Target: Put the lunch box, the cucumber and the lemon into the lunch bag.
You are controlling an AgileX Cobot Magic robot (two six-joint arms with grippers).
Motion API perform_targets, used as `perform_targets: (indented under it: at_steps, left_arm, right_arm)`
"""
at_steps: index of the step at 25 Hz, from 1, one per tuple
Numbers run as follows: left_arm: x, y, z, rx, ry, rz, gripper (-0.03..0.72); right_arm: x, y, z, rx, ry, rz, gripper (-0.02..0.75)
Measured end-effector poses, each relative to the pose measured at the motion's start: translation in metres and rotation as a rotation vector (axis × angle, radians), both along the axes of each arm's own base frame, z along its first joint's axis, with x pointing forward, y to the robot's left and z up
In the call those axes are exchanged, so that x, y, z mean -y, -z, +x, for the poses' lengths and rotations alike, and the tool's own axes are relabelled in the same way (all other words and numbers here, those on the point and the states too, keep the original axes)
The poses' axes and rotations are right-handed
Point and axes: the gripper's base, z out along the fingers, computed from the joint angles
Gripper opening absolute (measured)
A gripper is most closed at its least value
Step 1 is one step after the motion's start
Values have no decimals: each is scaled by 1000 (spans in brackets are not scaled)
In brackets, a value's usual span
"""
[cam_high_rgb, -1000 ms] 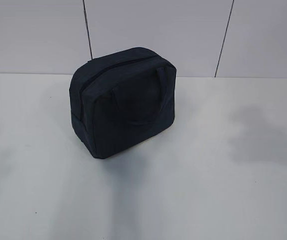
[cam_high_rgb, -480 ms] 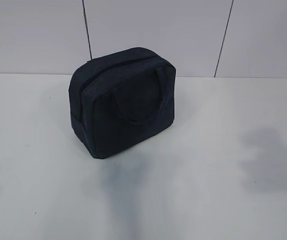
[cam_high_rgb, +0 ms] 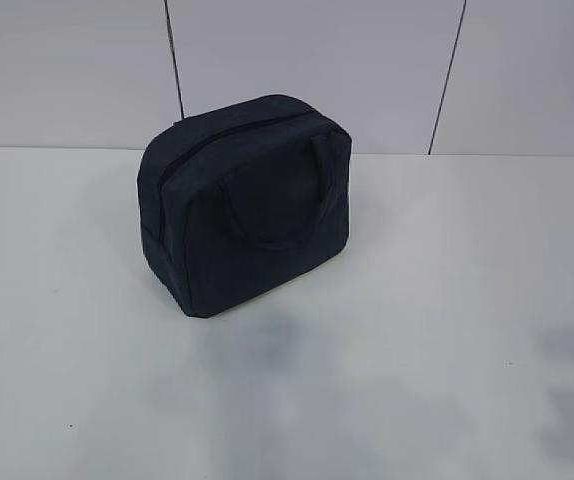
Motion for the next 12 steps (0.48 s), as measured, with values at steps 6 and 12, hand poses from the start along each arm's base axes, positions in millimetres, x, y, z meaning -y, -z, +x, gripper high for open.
perform_targets:
  at_steps: [6, 12]
  left_arm:
    - [0, 0, -3, 11, 49, -10, 465]
    - [0, 0, -4, 7, 87, -14, 465]
  right_arm:
    - [4, 5, -29, 166, 32, 30, 368]
    - [7, 13, -30, 143, 61, 19, 368]
